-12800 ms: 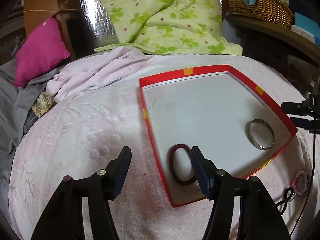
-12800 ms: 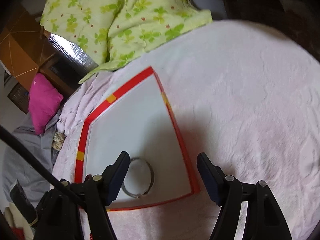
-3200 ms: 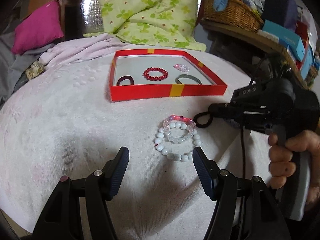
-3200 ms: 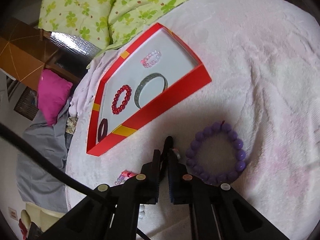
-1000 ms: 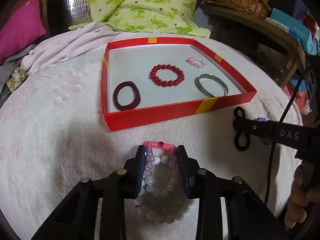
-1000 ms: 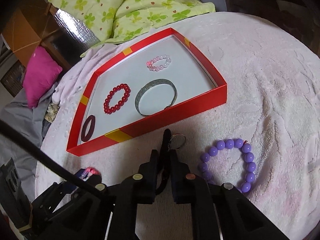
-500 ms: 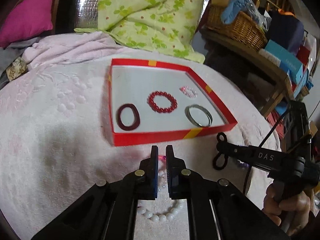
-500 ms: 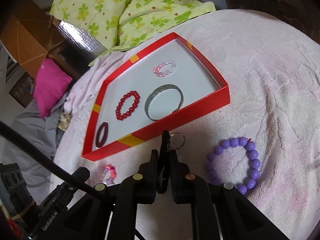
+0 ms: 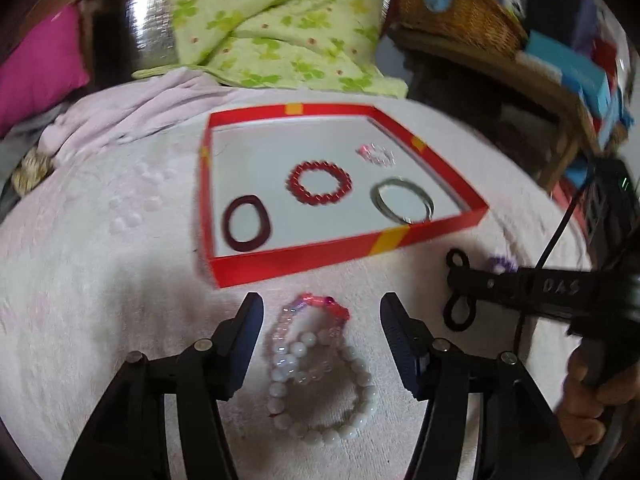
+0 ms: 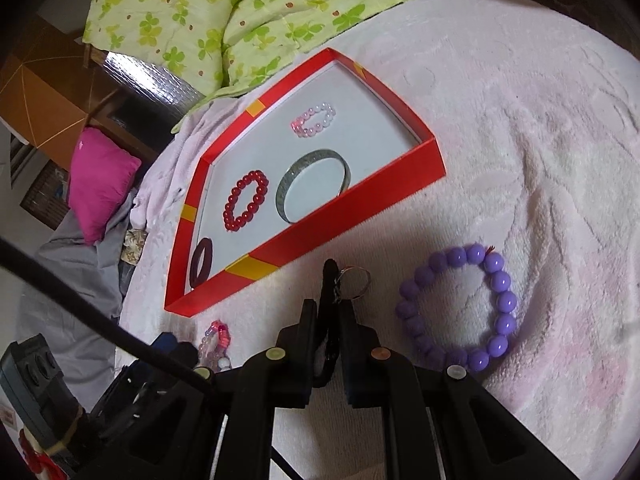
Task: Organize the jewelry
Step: 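Lift the pearl bracelet with the left gripper toward the box while the right holds the hair tie, then lower the pearl bracelet into the box with the left gripper while the right drops the hair tie in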
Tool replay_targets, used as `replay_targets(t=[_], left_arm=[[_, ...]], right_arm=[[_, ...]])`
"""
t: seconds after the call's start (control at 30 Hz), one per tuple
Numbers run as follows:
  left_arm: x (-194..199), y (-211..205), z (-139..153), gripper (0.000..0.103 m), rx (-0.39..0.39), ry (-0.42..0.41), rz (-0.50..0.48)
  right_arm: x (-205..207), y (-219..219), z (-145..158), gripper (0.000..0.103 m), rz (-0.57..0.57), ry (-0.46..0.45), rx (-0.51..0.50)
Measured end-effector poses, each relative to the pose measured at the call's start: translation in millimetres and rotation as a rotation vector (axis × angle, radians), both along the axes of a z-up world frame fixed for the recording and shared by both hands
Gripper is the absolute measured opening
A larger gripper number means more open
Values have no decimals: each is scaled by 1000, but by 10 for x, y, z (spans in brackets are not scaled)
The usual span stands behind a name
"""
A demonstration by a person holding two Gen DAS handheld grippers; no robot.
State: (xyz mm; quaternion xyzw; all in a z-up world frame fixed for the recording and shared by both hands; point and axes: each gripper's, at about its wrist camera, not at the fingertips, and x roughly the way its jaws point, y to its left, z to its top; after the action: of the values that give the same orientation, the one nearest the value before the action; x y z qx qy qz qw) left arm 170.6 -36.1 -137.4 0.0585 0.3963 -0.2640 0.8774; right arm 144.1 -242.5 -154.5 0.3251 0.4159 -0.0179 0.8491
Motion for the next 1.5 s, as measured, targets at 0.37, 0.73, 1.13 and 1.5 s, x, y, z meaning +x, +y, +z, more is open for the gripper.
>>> replay_targets(t=[0.37,0.73,1.13,1.5], left_arm=[[116,-42,-147,17,41,53,-4],[21,68,144,15,-82,-2,-23],[23,273,499,15,-213,-111,22],[440,116,457,15,-202,-101,20]], right_arm=[[-18,38,-6,12,4,5,-18],[-49,60,124,12,10,-63,-18],[-239,-83,551,12,6,-309,80],[199,-273,775,12,-14,-338,23]])
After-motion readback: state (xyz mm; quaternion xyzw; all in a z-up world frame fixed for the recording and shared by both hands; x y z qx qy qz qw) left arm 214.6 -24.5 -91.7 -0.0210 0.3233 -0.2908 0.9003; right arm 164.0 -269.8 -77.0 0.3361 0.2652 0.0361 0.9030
